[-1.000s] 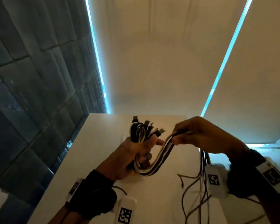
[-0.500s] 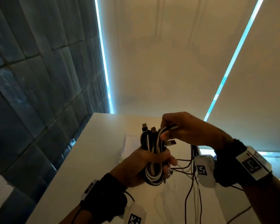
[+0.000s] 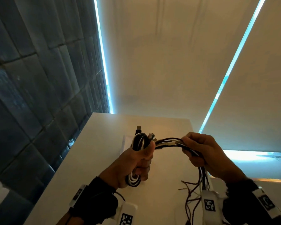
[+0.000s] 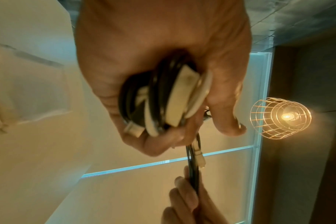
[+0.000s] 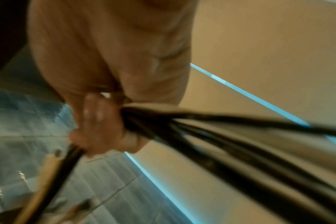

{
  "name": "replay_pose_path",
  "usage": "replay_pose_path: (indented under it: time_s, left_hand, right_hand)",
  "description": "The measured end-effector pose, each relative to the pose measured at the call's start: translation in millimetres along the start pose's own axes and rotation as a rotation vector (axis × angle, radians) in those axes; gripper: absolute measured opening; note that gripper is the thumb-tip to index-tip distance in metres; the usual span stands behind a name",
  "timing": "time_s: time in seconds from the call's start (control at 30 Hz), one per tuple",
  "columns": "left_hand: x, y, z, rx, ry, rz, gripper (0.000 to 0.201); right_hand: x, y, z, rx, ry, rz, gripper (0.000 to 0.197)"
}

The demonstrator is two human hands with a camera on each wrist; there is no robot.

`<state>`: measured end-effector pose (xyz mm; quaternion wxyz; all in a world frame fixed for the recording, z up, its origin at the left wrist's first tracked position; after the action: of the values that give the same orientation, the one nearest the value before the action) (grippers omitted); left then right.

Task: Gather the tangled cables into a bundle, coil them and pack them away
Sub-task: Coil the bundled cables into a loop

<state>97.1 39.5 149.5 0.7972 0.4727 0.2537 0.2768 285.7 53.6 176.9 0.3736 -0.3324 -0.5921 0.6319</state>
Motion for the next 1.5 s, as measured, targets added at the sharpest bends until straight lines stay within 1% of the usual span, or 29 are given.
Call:
replay_pose_path:
  time_s: [0.07, 0.1, 0.17, 0.2, 0.23, 0.27, 0.33, 0.37, 0.47, 0.53, 0.6, 0.7, 0.73, 0.77, 0.83, 0.9, 0.93, 0.97, 1.03, 1.07, 1.13, 1.2, 1.27, 1.3, 1.33, 1.37, 1.4, 1.43, 1.5]
  left_hand:
    - [5, -5, -3, -0.029, 0.024, -0.011, 0.064]
    - [9, -6, -3, -0.059, 0.034, -0.016, 0.065]
    - [15, -8, -4, -0.122, 0.070, -0.008, 0.070]
    - [20, -8, -6, -0.152, 0.094, 0.020, 0.073]
    - [23, -7, -7, -0.179, 0.110, 0.058, 0.076]
    - [27, -5, -5, -0.212, 0.107, 0.100, 0.076]
    - [31, -3, -1, -0.297, 0.083, 0.163, 0.063]
    - [32, -4, -1, -0.344, 0.100, 0.174, 0.054]
    - [31, -8, -4, -0.436, 0.167, 0.174, 0.033]
    - [30, -8, -12, -0.443, 0.261, 0.191, 0.021]
    - [29, -4, -22, -0.457, 0.378, 0.235, 0.016]
    - [26, 5, -34, -0.534, 0.458, 0.297, 0.012]
    - [27, 8, -35, -0.551, 0.470, 0.311, 0.013]
    - [27, 9, -35, -0.551, 0.482, 0.318, 0.016]
    - [29, 9, -34, -0.515, 0.498, 0.320, 0.028]
    - [29, 8, -30, -0.451, 0.490, 0.316, 0.029]
    - [29, 7, -29, -0.411, 0.491, 0.316, 0.028]
    - [30, 5, -28, -0.369, 0.501, 0.314, 0.029]
    - [32, 2, -26, -0.315, 0.533, 0.312, 0.029]
    - [34, 1, -24, -0.306, 0.540, 0.311, 0.025]
    - [39, 2, -20, -0.337, 0.535, 0.296, 0.018]
    - [42, 9, -17, -0.376, 0.497, 0.280, 0.016]
    - [43, 20, -12, -0.409, 0.422, 0.268, 0.018]
    - [42, 26, -10, -0.435, 0.382, 0.259, 0.018]
    - [39, 31, -8, -0.474, 0.336, 0.251, 0.017]
    - [36, 35, -7, -0.510, 0.281, 0.243, 0.016]
    - [33, 39, -8, -0.518, 0.234, 0.230, 0.017]
    - [28, 41, -10, -0.494, 0.196, 0.211, 0.016]
    - [19, 42, -13, -0.390, 0.130, 0.172, 0.016]
  right_hand:
    - [-2, -8, 6, -0.048, 0.160, -0.084, 0.040]
    - [-4, -15, 13, -0.125, 0.235, -0.133, 0.033]
    - [-7, -31, 36, -0.368, 0.358, -0.234, 0.020]
    - [-6, -36, 49, -0.483, 0.389, -0.287, 0.016]
    - [-4, -37, 63, -0.569, 0.386, -0.333, 0.014]
    - [0, -35, 76, -0.634, 0.348, -0.367, 0.012]
    - [9, -23, 97, -0.793, 0.247, -0.390, 0.007]
    - [14, -16, 103, -0.896, 0.222, -0.382, 0.007]
    - [24, -5, 112, -1.124, 0.198, -0.341, 0.003]
    - [25, -1, 118, -1.196, 0.165, -0.320, 0.009]
    - [24, 2, 117, -1.220, 0.134, -0.271, 0.025]
    - [19, 9, 107, -1.174, 0.184, -0.207, 0.055]
    - [17, 12, 106, -1.134, 0.214, -0.197, 0.059]
    - [15, 14, 107, -1.089, 0.234, -0.200, 0.059]
    - [10, 18, 111, -0.948, 0.248, -0.208, 0.047]
    - [4, 19, 104, -0.669, 0.311, -0.123, 0.028]
    - [2, 21, 97, -0.522, 0.360, -0.080, 0.024]
    - [-1, 21, 91, -0.430, 0.419, -0.069, 0.025]
    - [-6, 16, 87, -0.405, 0.490, -0.103, 0.022]
    - [-6, 15, 90, -0.401, 0.486, -0.111, 0.020]
    - [-3, 18, 101, -0.349, 0.415, -0.121, 0.016]
    - [-1, 26, 106, -0.311, 0.334, -0.137, 0.018]
    - [3, 43, 101, -0.184, 0.208, -0.125, 0.033]
    - [5, 54, 97, -0.045, 0.127, -0.097, 0.040]
    - [7, 65, 93, 0.100, 0.041, -0.046, 0.042]
    - [7, 73, 89, 0.210, -0.047, 0.022, 0.039]
    - [7, 79, 85, 0.250, -0.128, 0.100, 0.035]
    - [6, 83, 78, 0.217, -0.198, 0.175, 0.031]
    - [2, 83, 61, 0.040, -0.319, 0.280, 0.029]
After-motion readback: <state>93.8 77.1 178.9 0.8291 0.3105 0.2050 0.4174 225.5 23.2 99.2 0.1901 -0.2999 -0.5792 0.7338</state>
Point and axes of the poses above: each hand's wrist, its own x-axis towards the middle knuckle, its own z-axis out of the palm, y = z × x, the point moved 6 cm from there along x, towards the middle knuckle, and after that the axes turned 11 degrees about -y, right-handed, at the moved point
